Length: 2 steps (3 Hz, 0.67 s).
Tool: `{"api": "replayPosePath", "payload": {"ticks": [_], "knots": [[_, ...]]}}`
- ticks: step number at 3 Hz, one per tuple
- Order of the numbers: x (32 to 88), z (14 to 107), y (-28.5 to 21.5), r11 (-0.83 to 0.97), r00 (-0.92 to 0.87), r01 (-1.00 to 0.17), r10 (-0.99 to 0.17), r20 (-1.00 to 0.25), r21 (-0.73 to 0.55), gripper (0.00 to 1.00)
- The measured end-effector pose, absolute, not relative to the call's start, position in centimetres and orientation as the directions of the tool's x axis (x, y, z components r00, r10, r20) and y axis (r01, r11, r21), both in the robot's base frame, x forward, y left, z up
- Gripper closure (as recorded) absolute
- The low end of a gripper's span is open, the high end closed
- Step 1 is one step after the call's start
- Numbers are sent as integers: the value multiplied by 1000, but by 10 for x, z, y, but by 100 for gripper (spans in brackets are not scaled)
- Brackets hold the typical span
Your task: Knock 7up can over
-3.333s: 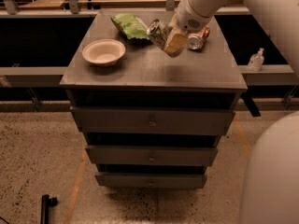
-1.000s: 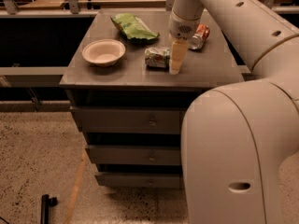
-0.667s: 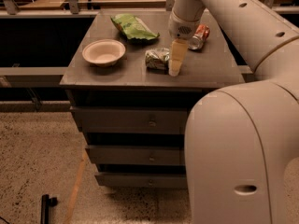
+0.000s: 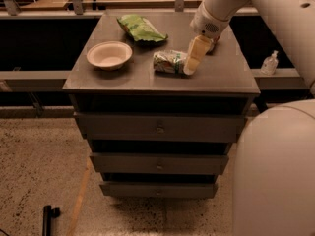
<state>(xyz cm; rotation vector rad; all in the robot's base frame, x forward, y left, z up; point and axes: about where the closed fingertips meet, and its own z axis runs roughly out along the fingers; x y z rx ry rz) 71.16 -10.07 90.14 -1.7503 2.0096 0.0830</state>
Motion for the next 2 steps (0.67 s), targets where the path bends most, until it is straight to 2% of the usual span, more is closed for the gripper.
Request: {"api": "replayPosePath", "payload": {"ticks": [1, 2], "knots": [[708, 940, -119, 287, -91, -879, -885, -456, -381, 0], [719, 947, -115, 302, -74, -854, -876, -476, -423, 0]]}}
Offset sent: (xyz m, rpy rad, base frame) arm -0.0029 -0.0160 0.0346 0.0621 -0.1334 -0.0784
